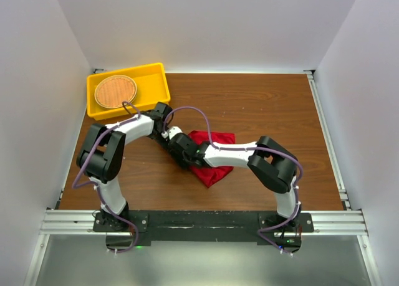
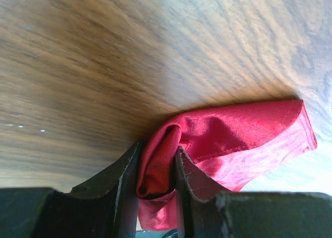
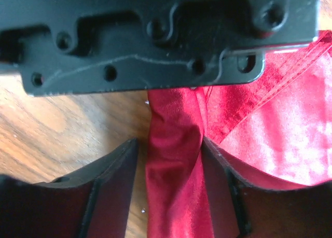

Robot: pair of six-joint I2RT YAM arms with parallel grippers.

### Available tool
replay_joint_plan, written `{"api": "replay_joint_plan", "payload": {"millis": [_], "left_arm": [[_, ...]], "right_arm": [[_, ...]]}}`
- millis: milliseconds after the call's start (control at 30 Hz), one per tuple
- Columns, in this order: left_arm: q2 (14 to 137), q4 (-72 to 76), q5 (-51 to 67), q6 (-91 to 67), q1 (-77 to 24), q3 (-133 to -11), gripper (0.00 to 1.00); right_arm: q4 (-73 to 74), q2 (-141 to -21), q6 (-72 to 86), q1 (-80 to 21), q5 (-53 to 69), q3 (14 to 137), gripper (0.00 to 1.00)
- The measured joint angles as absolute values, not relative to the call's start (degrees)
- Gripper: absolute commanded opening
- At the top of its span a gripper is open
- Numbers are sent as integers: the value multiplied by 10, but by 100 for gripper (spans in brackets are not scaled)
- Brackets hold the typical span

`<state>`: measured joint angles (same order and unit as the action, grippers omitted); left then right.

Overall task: Fold the napkin, place the utensils inside, and roll it up
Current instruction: Roll the napkin with the utensil

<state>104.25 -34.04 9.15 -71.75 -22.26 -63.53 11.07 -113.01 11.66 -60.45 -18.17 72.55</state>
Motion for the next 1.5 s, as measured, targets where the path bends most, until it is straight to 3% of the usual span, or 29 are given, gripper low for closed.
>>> {"api": "replay_joint_plan", "payload": {"millis": [33,67,200,233,267,367,467,567,667,833,867,967,1033,1233,1500], "left_arm": [[1042,-343,91,-719,-223,-635,0],[1042,-347,91,-719,-223,-636,0],[1042,-355,86,-724,-221,-636,0],[1042,-357,86,-724,-220,-636,3],[1042,-357,85,-721,-220,-636,19],[1040,-345,79,-701,-220,-635,47],[1027,-330,63,-650,-217,-634,61],[992,-309,46,-591,-210,-631,69],[958,-286,44,-542,-201,-631,71],[894,-235,72,-456,-196,-604,52],[882,-222,83,-442,-196,-593,42],[838,-158,136,-412,-196,-537,28],[811,-113,177,-402,-196,-487,25],[791,26,261,-415,-199,-371,1],[830,180,302,-445,-207,-332,0]], "right_arm": [[105,-1130,120,-604,-183,723,35],[100,-1130,123,-603,-186,719,20],[67,-1111,153,-590,-176,689,0],[55,-1100,159,-583,-168,678,0],[47,-1097,162,-574,-155,671,0],[9,-1087,178,-541,-82,645,0],[-34,-1085,193,-498,20,623,0],[-64,-1101,211,-455,136,618,0],[-88,-1122,229,-426,228,618,0],[-117,-1174,272,-389,382,634,0],[-116,-1181,279,-383,402,637,0],[-105,-1209,308,-360,469,654,0],[-95,-1227,328,-344,508,664,0],[18,-1275,338,-317,578,732,0],[64,-1283,338,-310,587,746,0]]}}
